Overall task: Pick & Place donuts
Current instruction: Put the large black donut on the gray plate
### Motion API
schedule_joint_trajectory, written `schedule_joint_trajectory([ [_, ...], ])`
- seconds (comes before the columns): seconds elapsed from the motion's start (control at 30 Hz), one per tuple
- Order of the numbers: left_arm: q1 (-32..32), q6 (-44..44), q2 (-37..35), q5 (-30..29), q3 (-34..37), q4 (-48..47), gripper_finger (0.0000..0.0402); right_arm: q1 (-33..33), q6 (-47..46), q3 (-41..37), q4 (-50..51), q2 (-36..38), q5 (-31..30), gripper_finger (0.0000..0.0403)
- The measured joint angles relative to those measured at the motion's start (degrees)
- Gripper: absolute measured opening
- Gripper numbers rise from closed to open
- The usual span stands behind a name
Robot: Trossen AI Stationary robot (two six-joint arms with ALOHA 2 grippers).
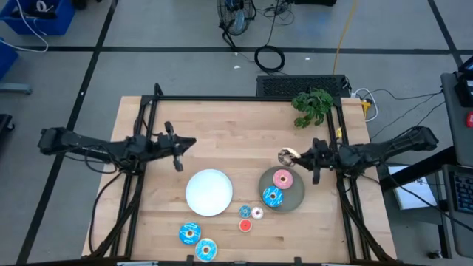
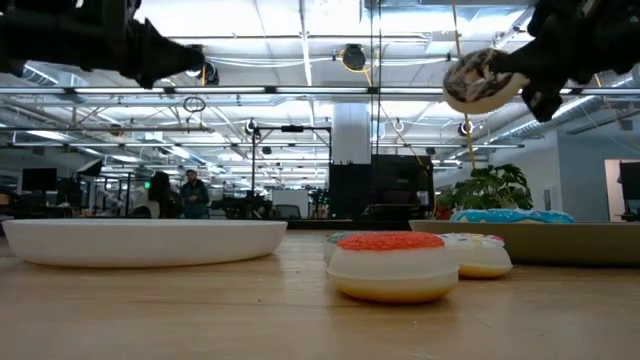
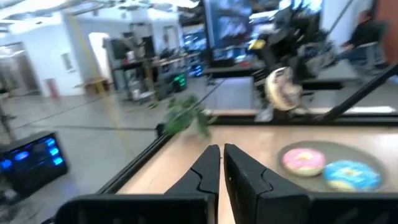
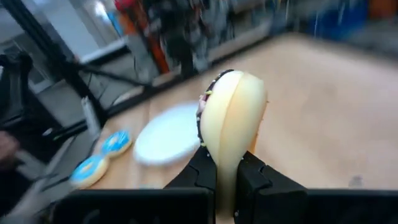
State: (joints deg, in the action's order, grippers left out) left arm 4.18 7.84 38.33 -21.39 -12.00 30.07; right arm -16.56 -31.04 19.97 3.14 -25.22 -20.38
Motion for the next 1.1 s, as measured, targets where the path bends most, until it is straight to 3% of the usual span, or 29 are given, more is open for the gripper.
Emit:
schedule_joint_trajectory([
  [0.13, -0.8, 0.0, 0.0, -1.3, 1.0, 0.0, 0.0027, 0.0, -12.3, 6.9, 11.9, -0.6, 9.3, 0.0007],
  [0.47, -1.6, 2.0, 0.0, -1.2, 1.0, 0.1, 0.0005, -2.3, -31.6, 5.4, 10.9, -1.9, 20.4, 0.0009],
  [0.63, -1.6, 2.1, 0.0, -1.2, 1.0, 0.0, 0.0023, -8.5, -39.6, -0.9, 5.0, -5.3, 15.9, 0.0008],
  [0.83, -1.5, 1.0, 0.0, -0.9, 1.0, -0.4, 0.0014, -17.3, -44.3, -5.1, -7.9, -8.2, 9.8, 0.0008],
  [1.0, -1.5, 0.9, 0.0, 0.5, 1.0, -0.9, 0.0005, -23.3, -50.1, -6.4, -6.4, -12.6, 3.1, 0.0008],
  [1.1, -1.5, 0.4, 0.0, 0.8, 1.0, -0.8, 0.0018, -24.2, -52.2, -7.0, -6.2, -14.9, 2.1, 0.0008],
])
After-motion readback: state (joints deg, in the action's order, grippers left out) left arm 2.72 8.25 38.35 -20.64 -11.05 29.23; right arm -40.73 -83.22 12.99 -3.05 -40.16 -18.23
